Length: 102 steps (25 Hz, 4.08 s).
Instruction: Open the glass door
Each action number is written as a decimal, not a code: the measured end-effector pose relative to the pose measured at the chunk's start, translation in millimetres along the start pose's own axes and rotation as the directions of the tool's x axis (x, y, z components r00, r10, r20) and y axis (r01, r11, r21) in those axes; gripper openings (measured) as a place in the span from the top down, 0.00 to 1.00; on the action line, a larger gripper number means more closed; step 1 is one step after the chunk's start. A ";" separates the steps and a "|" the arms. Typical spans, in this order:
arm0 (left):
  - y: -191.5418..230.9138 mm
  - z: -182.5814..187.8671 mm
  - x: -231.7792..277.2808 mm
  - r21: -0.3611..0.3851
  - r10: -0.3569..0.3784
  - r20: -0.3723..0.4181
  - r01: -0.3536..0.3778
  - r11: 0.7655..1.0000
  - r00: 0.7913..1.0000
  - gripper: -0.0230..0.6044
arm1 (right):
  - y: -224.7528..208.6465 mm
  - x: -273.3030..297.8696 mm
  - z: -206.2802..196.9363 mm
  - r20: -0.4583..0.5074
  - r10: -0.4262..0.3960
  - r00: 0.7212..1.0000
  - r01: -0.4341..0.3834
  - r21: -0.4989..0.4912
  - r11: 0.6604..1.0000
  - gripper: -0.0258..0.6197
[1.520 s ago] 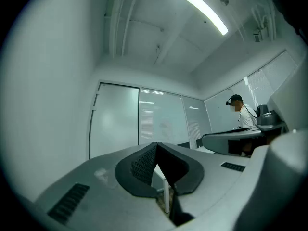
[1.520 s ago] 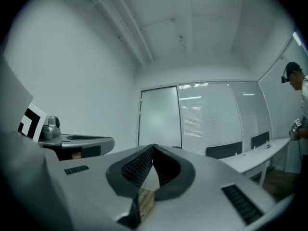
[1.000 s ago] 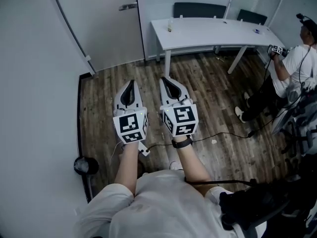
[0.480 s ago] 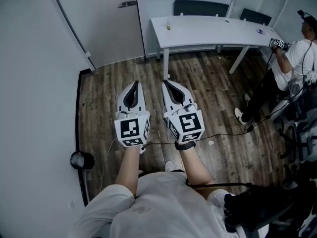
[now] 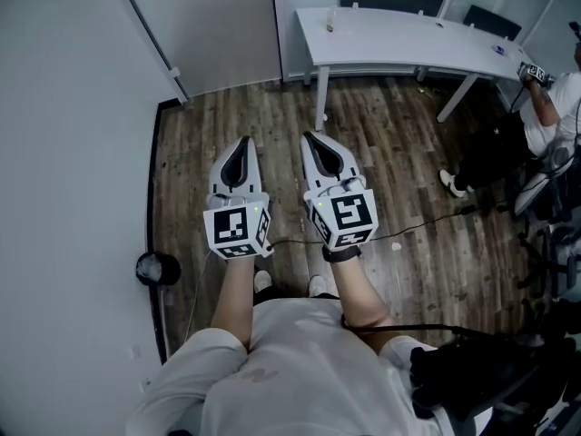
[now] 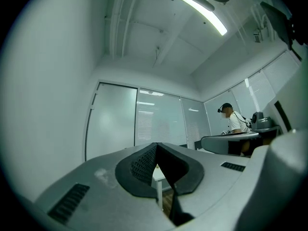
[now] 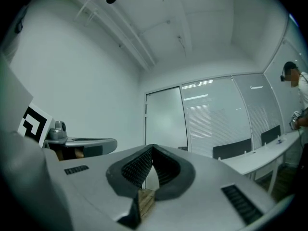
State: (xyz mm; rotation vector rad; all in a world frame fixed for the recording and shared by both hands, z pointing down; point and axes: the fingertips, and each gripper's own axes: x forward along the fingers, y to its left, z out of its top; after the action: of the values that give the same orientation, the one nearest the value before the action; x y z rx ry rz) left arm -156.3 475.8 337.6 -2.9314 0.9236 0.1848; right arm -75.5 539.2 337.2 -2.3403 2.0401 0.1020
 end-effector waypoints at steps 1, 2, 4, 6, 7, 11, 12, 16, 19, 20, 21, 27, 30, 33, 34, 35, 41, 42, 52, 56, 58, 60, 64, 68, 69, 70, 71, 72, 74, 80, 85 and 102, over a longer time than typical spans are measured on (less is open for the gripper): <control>6.1 0.8 1.9 0.000 -0.006 0.002 0.006 1.000 1.000 0.96 | 1.7 5.4 0.6 0.000 -0.006 1.000 0.006 -0.003 1.000 0.96; 12.7 0.8 3.3 0.000 -0.011 0.002 0.011 1.000 1.000 0.96 | 3.8 10.9 0.4 -0.001 -0.013 1.000 0.013 -0.005 1.000 0.96; 28.7 0.6 4.5 0.003 -0.022 0.004 0.022 1.000 1.000 0.96 | 11.8 21.9 0.2 -0.005 -0.028 1.000 0.028 -0.011 1.000 0.96; 48.5 3.4 6.2 0.002 -0.028 0.009 0.028 1.000 1.000 0.96 | 23.1 34.5 2.8 -0.003 -0.039 0.999 0.039 -0.018 0.999 0.96; 59.5 6.0 7.7 0.000 -0.030 0.014 0.030 1.000 0.999 0.96 | 29.1 42.1 5.0 0.001 -0.042 0.999 0.042 -0.022 0.999 0.96; 109.0 7.7 7.3 0.011 -0.035 0.032 0.035 0.999 0.999 0.96 | 57.7 76.0 4.3 0.010 -0.057 0.998 0.057 -0.033 0.998 0.96; 121.2 5.1 5.3 0.010 -0.038 0.031 0.037 0.999 0.999 0.96 | 65.5 83.7 1.8 0.009 -0.061 0.998 0.062 -0.032 0.998 0.96; 171.8 1.0 1.0 -0.006 -0.040 0.032 0.041 0.999 0.999 0.96 | 98.2 118.4 -3.9 -0.002 -0.064 0.998 0.064 -0.033 0.997 0.96; 206.2 -0.6 -1.0 -0.022 -0.039 0.032 0.040 0.999 0.999 0.96 | 122.2 140.4 -6.3 -0.015 -0.064 0.998 0.063 -0.047 0.997 0.96; 215.7 -1.9 -1.7 -0.032 -0.034 0.032 0.036 0.999 0.999 0.96 | 128.3 145.7 -7.4 -0.022 -0.062 0.998 0.061 -0.055 0.997 0.96; 223.9 -3.9 -2.1 -0.045 -0.030 0.032 0.032 0.999 0.999 0.96 | 132.9 150.5 -8.7 -0.030 -0.062 0.998 0.060 -0.061 0.996 0.96; 250.7 -19.6 3.4 -0.089 -0.028 0.027 0.030 0.996 0.999 0.96 | 143.0 180.0 -17.2 -0.054 -0.064 0.996 0.060 -0.073 0.996 0.96; 259.1 -29.0 15.0 -0.093 -0.026 0.028 0.029 0.995 0.999 0.96 | 150.0 199.0 -26.6 -0.058 -0.042 0.997 0.037 -0.076 0.996 0.96; 264.7 -40.0 37.7 -0.086 -0.030 0.025 0.032 0.996 0.999 0.96 | 147.9 223.3 -37.4 -0.057 -0.017 0.998 0.013 -0.075 0.997 0.96; 265.4 -42.8 46.5 -0.084 -0.031 0.025 0.033 0.996 0.999 0.96 | 143.8 230.7 -40.2 -0.055 -0.012 0.998 0.008 -0.073 0.997 0.96; 265.9 -44.7 56.2 -0.079 -0.031 0.027 0.033 0.996 0.999 0.96 | 138.1 238.4 -42.3 -0.051 -0.008 0.999 0.005 -0.073 0.997 0.96; 257.2 -47.0 137.9 -0.047 -0.051 0.034 0.053 0.998 0.998 0.96 | 78.2 290.9 -44.8 -0.029 -0.006 1.000 0.005 -0.048 0.999 0.96; 254.3 -45.6 156.8 -0.044 -0.054 0.039 0.056 0.997 0.998 0.96 | 64.8 302.1 -42.8 -0.024 -0.002 1.000 0.001 -0.049 0.999 0.96; 215.9 -39.5 315.9 -0.034 -0.056 0.068 0.058 0.998 0.996 0.96 | -77.4 381.8 -21.6 0.026 -0.001 1.000 0.002 -0.037 0.999 0.96; 219.6 -56.0 351.1 -0.027 -0.039 0.034 0.040 0.999 0.999 0.96 | -105.8 408.2 -35.3 0.015 0.011 1.000 -0.011 0.003 1.000 0.96; 223.5 -63.6 363.0 -0.025 -0.032 0.016 0.033 0.999 0.999 0.96 | -106.9 416.8 -45.6 -0.003 0.028 1.000 -0.028 0.014 1.000 0.96; 224.0 -65.2 374.1 -0.013 -0.036 0.011 0.036 0.999 0.999 0.96 | -109.8 425.8 -49.2 -0.006 0.040 0.999 -0.040 0.018 0.999 0.96; 231.0 -65.1 392.5 0.006 -0.049 0.015 0.049 0.999 0.999 0.96 | -117.0 449.5 -49.3 0.003 0.040 0.999 -0.040 0.019 0.999 0.96; 257.8 -76.8 424.3 -0.004 -0.060 0.014 0.060 0.998 0.998 0.96 | -118.1 487.7 -61.2 -0.013 0.034 0.999 -0.034 0.011 0.999 0.96; 265.2 -79.9 435.8 -0.008 -0.068 0.016 0.068 0.998 0.998 0.96 | -120.5 500.3 -64.0 -0.017 0.026 1.000 -0.026 0.008 1.000 0.96; 272.9 -82.6 448.2 -0.012 -0.078 0.018 0.079 0.997 0.997 0.96 | -123.8 514.1 -66.0 -0.019 0.015 1.000 -0.015 0.005 1.000 0.96; 280.6 -85.1 460.5 -0.015 -0.091 0.020 0.091 0.996 0.996 0.96 | -127.3 528.4 -67.3 -0.018 0.002 1.000 -0.002 0.002 1.000 0.96; 288.6 -87.1 472.4 -0.018 -0.104 0.024 0.105 0.994 0.994 0.96 | -130.7 543.0 -68.2 -0.017 -0.013 1.000 0.013 -0.002 1.000 0.96; 307.0 -89.5 497.0 -0.021 -0.131 0.034 0.132 0.991 0.991 0.96 | -135.7 574.3 -68.5 -0.015 -0.040 0.999 0.040 -0.012 0.999 0.96; 377.2 -88.3 577.2 -0.033 -0.201 0.068 0.203 0.979 0.977 0.96 | -141.6 671.6 -63.7 -0.003 -0.109 0.994 0.109 -0.021 0.994 0.96; 417.2 -93.0 622.4 -0.066 -0.287 0.089 0.293 0.954 0.954 0.96 | -147.0 729.9 -63.8 0.002 -0.179 0.984 0.179 -0.022 0.984 0.96; 425.7 -149.8 784.0 -0.089 -0.284 0.044 0.287 0.954 0.958 0.96 | -258.6 845.9 -104.3 -0.030 -0.196 0.980 0.196 -0.007 0.981 0.96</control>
State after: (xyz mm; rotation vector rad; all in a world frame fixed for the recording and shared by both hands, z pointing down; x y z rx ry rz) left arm 250.8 -331.2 371.8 -3.0935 0.4883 0.2627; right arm 297.9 -268.5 375.5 -2.5446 1.8101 0.0642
